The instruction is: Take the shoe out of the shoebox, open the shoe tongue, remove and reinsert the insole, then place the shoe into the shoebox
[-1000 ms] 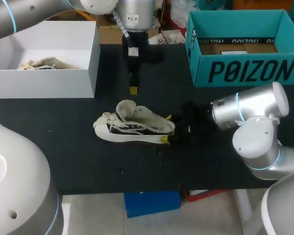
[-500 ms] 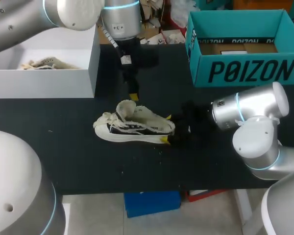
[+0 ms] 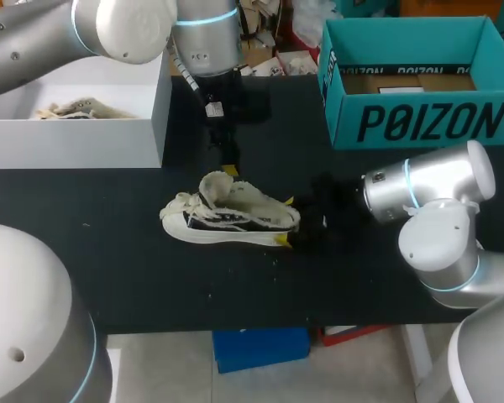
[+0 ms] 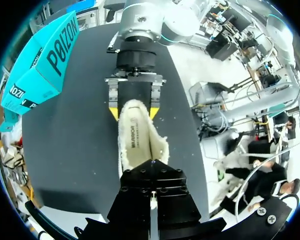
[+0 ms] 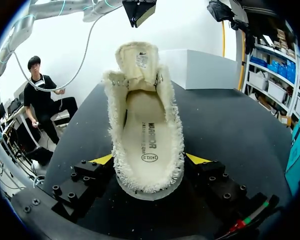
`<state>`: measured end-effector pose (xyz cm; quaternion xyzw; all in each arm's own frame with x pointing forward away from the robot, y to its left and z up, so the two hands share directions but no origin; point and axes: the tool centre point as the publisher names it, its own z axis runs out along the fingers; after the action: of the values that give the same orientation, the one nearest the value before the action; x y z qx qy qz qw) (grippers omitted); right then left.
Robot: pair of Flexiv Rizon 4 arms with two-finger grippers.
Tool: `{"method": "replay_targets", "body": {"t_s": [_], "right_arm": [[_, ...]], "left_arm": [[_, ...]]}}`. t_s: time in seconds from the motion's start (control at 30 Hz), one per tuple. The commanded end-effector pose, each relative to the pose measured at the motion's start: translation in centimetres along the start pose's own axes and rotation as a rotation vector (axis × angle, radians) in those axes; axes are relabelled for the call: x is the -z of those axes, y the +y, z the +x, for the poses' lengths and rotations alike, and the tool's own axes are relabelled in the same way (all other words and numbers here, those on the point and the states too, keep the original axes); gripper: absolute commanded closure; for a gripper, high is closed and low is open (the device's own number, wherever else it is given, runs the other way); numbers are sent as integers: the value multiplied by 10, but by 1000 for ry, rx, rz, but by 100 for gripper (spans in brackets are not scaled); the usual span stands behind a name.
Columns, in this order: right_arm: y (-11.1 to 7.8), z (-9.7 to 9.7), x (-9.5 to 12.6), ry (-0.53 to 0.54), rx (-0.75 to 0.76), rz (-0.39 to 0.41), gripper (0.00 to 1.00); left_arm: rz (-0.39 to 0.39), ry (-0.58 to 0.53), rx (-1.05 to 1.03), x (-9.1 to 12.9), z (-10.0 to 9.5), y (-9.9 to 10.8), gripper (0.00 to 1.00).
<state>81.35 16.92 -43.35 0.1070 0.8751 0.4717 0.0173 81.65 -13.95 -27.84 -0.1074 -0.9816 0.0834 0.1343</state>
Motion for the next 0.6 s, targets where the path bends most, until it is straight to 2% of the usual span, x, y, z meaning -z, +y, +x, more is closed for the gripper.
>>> {"method": "replay_targets", "body": {"t_s": [0.03,0.6], "right_arm": [[0,0,0,0,-1,2,100],[0,0,0,0,-1,2,100]], "left_arm": [[9,8,-15,-12,-4,-3,100],[-11,55,-6,-48,-17,1,100]]}}
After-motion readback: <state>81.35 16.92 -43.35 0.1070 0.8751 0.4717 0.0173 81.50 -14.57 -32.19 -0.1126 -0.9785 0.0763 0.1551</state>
